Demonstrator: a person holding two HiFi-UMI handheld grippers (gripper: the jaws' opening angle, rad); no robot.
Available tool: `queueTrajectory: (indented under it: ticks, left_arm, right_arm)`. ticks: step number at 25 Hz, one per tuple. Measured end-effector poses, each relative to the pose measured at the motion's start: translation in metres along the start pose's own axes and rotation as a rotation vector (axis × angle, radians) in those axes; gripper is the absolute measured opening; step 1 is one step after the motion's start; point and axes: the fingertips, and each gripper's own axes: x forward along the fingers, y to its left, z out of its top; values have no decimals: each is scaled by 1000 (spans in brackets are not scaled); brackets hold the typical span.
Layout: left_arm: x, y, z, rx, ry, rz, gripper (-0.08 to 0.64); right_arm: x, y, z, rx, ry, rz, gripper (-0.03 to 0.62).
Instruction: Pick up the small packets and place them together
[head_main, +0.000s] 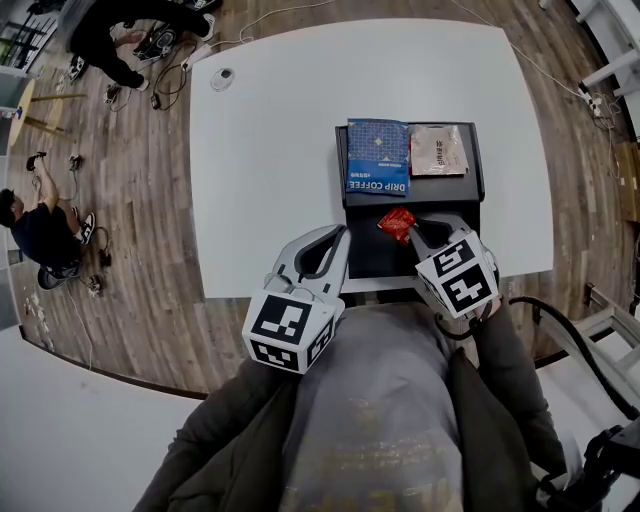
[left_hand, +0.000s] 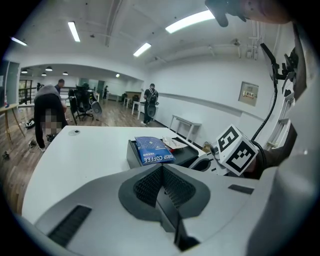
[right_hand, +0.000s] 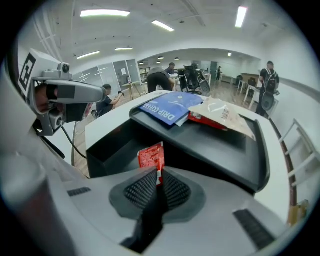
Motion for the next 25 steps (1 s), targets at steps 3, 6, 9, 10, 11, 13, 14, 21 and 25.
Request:
queueTrajectory:
  ticks: [3, 6, 9, 10, 11, 13, 14, 21, 25]
  left_arm:
    - [-1, -4, 2, 11, -12, -11, 3]
    - [-3, -7, 4, 17, -25, -19, 3]
    - [-4, -9, 5, 22, -31, -24, 3]
    - [-4, -10, 5, 24, -33, -26, 3]
    - [-4, -11, 5, 27, -34, -29, 3]
    - [-2, -13, 6, 32, -38, -34, 3]
    - [-1, -14, 7, 35, -39, -36, 3]
    - [4, -20, 12, 53, -41, -41, 3]
    - [7, -19, 17, 55, -44, -30, 3]
  right_arm:
    - [-8, 4, 4, -3, -21, -2, 38]
    - [-17, 9, 8, -10, -38, -5, 37]
    - [-29, 15, 13, -14, -64, -5, 35]
    - [-33, 15, 15, -12, -75, -7, 35]
    - [-37, 15, 18, -11, -88, -9, 35]
    - [-44, 14, 23, -13, -110, -15, 35]
    - [-47, 14, 25, -14, -119, -16, 35]
    - [-71, 2, 49, -15, -200, -40, 35]
    - [-84, -30, 65, 1, -240, -88, 35]
